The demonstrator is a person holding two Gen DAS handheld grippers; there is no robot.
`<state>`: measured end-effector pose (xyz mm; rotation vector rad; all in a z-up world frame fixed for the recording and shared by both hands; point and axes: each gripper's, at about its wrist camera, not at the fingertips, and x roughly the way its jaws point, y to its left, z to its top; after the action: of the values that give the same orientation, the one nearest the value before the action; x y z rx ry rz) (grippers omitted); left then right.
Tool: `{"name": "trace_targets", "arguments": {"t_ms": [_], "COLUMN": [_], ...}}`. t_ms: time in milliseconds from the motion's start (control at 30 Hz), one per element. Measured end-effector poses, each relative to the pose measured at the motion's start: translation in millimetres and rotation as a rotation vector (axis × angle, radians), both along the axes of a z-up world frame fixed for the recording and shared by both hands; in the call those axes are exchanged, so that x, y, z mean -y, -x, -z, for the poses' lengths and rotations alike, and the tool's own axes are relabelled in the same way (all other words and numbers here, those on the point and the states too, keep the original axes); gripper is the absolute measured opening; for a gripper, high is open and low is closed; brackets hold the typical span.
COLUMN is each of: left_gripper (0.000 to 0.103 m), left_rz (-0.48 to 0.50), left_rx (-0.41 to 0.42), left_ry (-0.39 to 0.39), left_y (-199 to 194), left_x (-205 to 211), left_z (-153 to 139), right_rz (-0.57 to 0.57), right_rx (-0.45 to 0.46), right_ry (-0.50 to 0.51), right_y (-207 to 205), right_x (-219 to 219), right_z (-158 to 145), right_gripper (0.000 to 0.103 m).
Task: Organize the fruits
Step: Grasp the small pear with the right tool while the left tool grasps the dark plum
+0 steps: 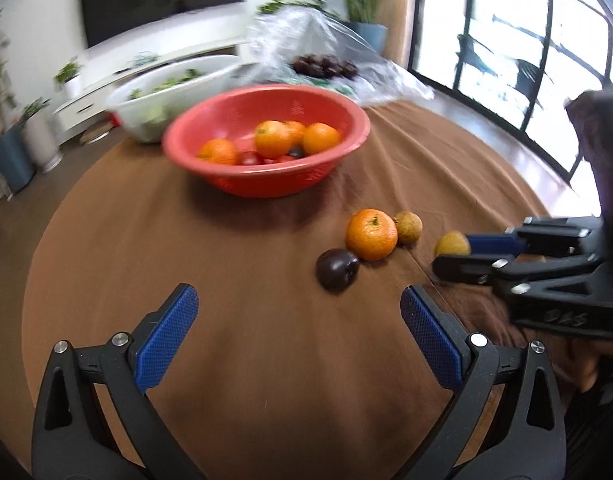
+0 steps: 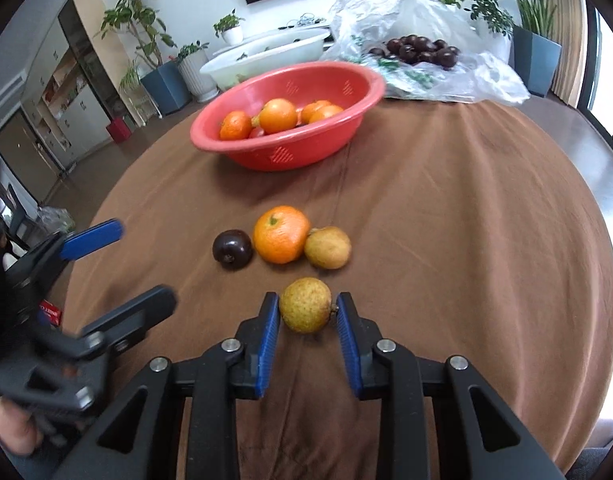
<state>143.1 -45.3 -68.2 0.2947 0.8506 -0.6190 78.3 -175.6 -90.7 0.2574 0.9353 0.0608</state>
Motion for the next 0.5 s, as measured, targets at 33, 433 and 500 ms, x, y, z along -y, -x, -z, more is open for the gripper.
{"name": "trace_targets", "arguments": {"t_ms": [33, 433, 500], "left_gripper": [0.103, 0.072, 0.064], "left_rz": [0.025, 0.218, 0.222], "left_rx": [-0.012, -0.086, -0.104], "left_ry": [-0.010, -0.071, -0.068], "left_y": [-4.8, -34.2, -38.6], "left_x": [4.2, 34.2, 34.6], "left_z": [3.1, 28.3, 32.5], "right_rz": [0.004, 0.026, 0.028], "right_rx": [0.002, 0.023, 0.020], "right_ry": [-0.006, -0.056, -0.061], "right_y": [1.2, 6.4, 6.1], "right_x": [3.0, 19.4, 20.5], "right_z": [-1.1, -3.3, -2.1], "right_gripper": [0.032, 0.032, 0.032]}}
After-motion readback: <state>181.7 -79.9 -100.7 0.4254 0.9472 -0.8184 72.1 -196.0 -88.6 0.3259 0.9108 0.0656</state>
